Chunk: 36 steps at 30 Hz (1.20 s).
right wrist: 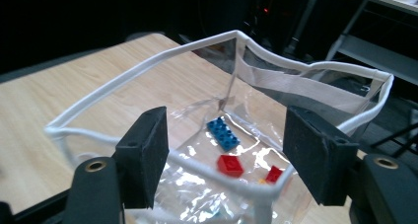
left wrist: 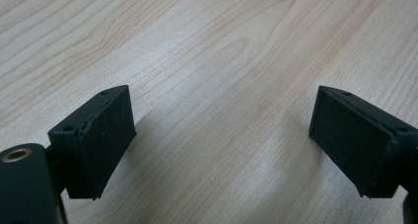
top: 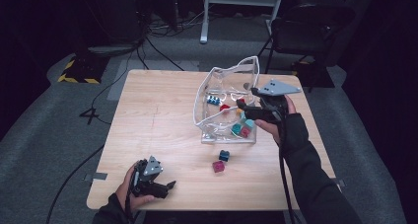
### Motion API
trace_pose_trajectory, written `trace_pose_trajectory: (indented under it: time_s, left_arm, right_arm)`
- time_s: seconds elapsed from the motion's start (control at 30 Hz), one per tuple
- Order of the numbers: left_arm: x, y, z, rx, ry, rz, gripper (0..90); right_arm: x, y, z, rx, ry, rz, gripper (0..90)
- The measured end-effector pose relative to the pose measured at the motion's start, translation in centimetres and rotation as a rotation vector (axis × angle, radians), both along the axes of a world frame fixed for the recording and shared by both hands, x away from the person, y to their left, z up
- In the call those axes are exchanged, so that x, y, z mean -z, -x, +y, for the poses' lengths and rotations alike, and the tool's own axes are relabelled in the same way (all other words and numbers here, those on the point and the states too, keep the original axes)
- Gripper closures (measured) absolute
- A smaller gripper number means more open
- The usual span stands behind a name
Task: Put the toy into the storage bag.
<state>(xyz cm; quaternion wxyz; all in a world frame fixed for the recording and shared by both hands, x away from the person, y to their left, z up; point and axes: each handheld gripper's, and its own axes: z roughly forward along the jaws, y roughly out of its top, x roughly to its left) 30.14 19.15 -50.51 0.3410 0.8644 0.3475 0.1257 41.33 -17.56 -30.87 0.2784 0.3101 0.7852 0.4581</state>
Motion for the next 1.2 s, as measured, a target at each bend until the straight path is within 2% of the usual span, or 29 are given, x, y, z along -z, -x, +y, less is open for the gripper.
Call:
trace_pose_trajectory:
  time_s: [0.17, 0.37, 0.47, 0.57, 0.67, 0.83, 1.1, 1.2]
  left_arm:
    - [0.0, 0.0, 0.0, 0.000, 0.000, 0.000, 10.4]
    - [0.0, 0.0, 0.0, -0.001, 0.000, -0.001, 10.3]
    - [0.0, 0.0, 0.0, -0.002, 0.000, -0.001, 10.3]
    - [0.0, 0.0, 0.0, -0.004, -0.002, -0.001, 10.2]
    - [0.0, 0.0, -0.1, -0.004, -0.001, 0.001, 10.1]
    - [0.0, 0.0, -0.1, -0.004, -0.001, 0.000, 10.1]
    - [0.0, 0.0, -0.1, -0.004, -0.001, 0.001, 10.2]
    - [0.0, 0.0, -0.1, -0.004, 0.000, 0.000, 10.1]
  right_arm:
    - [0.7, 2.1, -1.4, -0.030, -0.004, -0.008, 34.1]
    - [2.7, 4.1, -2.3, -0.057, -0.003, 0.003, 34.4]
    - [4.5, 4.9, -2.6, -0.080, -0.004, 0.021, 36.2]
    - [6.5, 5.4, -2.5, -0.096, 0.024, 0.054, 37.8]
    - [8.6, 5.8, -2.3, -0.111, 0.057, 0.076, 38.5]
    - [11.4, 5.9, -2.0, -0.149, 0.060, 0.129, 38.7]
    - [14.8, 5.9, -0.6, -0.208, 0.104, 0.184, 46.1]
    - [15.9, 5.6, -0.1, -0.211, 0.126, 0.207, 47.6]
